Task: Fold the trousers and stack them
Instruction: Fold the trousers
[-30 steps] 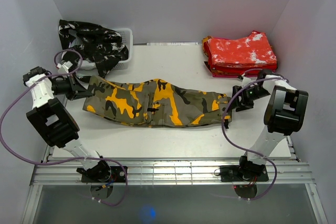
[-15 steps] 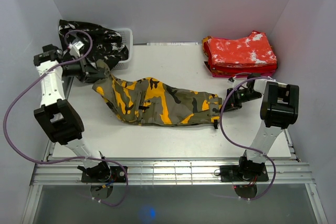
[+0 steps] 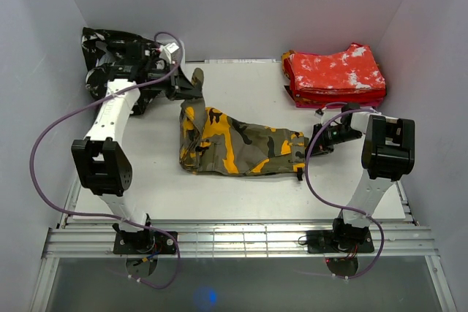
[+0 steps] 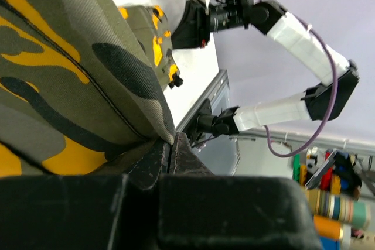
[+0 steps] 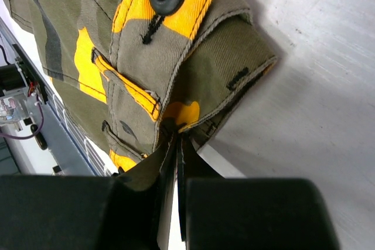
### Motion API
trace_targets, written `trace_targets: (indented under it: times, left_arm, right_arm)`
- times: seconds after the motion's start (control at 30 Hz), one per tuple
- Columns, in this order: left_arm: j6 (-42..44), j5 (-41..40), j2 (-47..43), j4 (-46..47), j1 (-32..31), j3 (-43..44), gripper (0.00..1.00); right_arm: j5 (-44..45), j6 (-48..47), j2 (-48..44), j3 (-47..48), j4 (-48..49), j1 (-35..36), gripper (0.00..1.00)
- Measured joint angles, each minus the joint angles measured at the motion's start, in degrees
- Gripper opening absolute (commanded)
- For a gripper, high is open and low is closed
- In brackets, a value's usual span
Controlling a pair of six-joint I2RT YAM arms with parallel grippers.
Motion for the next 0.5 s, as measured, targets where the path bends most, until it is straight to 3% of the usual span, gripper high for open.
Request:
trace_targets:
  times: [0.23, 0.5]
  left_arm:
    - [-6.64, -4.15, 1.75, 10.86, -13.03, -3.34, 0.00]
    - [-13.42, -11.17, 4.33, 21.05, -22.03, -7.13, 0.00]
  right_arm:
    - [0.09, 0.85, -0.04, 0.00, 0.66, 1.07, 0.08]
    - [0.42, 1.42, -0.55, -0.02, 1.44, 2.78, 0.08]
